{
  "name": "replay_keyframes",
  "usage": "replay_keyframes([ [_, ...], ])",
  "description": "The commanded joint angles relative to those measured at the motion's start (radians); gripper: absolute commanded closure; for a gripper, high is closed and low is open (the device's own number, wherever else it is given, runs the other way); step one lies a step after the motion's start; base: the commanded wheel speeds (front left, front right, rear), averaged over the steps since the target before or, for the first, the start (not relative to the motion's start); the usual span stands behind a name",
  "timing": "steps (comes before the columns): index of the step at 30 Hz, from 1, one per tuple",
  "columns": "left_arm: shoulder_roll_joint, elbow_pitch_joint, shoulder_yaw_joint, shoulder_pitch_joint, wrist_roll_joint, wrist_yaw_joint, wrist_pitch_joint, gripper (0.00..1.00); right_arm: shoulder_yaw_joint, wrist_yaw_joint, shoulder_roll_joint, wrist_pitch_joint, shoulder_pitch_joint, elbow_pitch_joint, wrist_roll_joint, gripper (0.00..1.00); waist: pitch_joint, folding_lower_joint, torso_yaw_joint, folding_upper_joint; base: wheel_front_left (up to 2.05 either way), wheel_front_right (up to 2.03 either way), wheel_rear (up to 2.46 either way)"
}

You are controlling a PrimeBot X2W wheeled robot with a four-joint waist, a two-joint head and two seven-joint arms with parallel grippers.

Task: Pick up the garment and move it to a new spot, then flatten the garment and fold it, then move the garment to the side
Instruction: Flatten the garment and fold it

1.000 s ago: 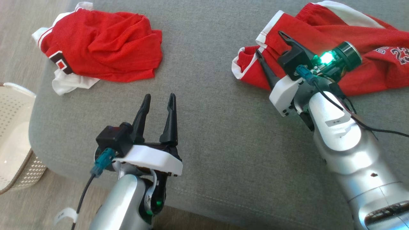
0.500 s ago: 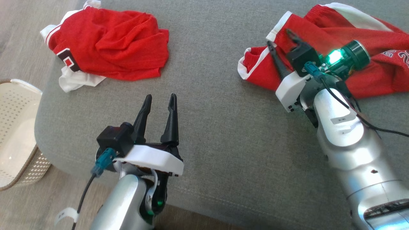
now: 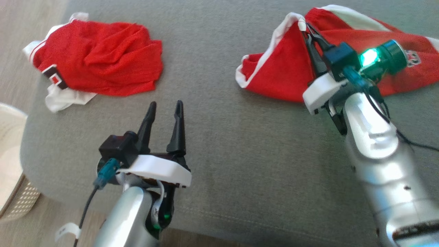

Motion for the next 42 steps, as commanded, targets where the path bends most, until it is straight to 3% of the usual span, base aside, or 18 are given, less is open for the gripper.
replay_keyframes([
  [1, 0.008, -0.018, 0.047, -0.021, 0.013, -0.007, -0.005, 0.00, 0.009, -0.001, 0.020, -0.023, 0.040, -0.058, 0.016, 1.00, -0.024, 0.0000, -0.033, 0.0000, 0.00, 0.00, 0.00],
  [8, 0.008, 0.051, 0.095, -0.034, 0.064, -0.033, -0.005, 0.00, 0.004, -0.001, -0.076, -0.053, 0.237, -0.267, 0.100, 1.00, -0.056, 0.0000, -0.148, 0.0000, 0.00, 0.00, 0.00],
  [14, 0.008, 0.103, 0.157, -0.055, 0.117, -0.061, -0.005, 0.00, -0.036, -0.001, -0.169, 0.001, 0.405, -0.480, 0.142, 1.00, -0.069, 0.0000, -0.253, 0.0000, 0.00, 0.00, 0.00],
  [19, 0.008, 0.127, 0.183, -0.073, 0.148, -0.091, -0.005, 0.00, -0.096, -0.001, -0.219, 0.056, 0.499, -0.576, 0.168, 1.00, -0.072, 0.0000, -0.317, 0.0000, 0.00, 0.00, 0.00],
  [27, 0.008, 0.157, 0.193, -0.119, 0.198, -0.153, -0.005, 0.00, -0.113, -0.001, -0.247, 0.119, 0.597, -0.580, 0.199, 1.00, -0.068, 0.0000, -0.387, 0.0000, 0.00, 0.00, 0.00],
  [32, 0.012, 0.192, 0.184, -0.169, 0.233, -0.207, -0.005, 0.00, -0.057, -0.001, -0.241, 0.121, 0.628, -0.556, 0.238, 1.00, -0.067, 0.0000, -0.429, 0.0000, 0.00, 0.00, 0.00],
  [37, 0.048, 0.281, 0.121, -0.237, 0.262, -0.274, -0.005, 0.00, -0.033, -0.001, -0.222, 0.107, 0.619, -0.511, 0.257, 1.00, -0.060, 0.0000, -0.468, 0.0000, 0.00, 0.00, 0.00],
  [42, 0.094, 0.368, 0.044, -0.343, 0.259, -0.300, 0.016, 0.00, -0.026, -0.001, -0.198, 0.076, 0.591, -0.469, 0.255, 1.00, -0.041, 0.0000, -0.493, 0.0000, 0.00, 0.00, 0.00],
])
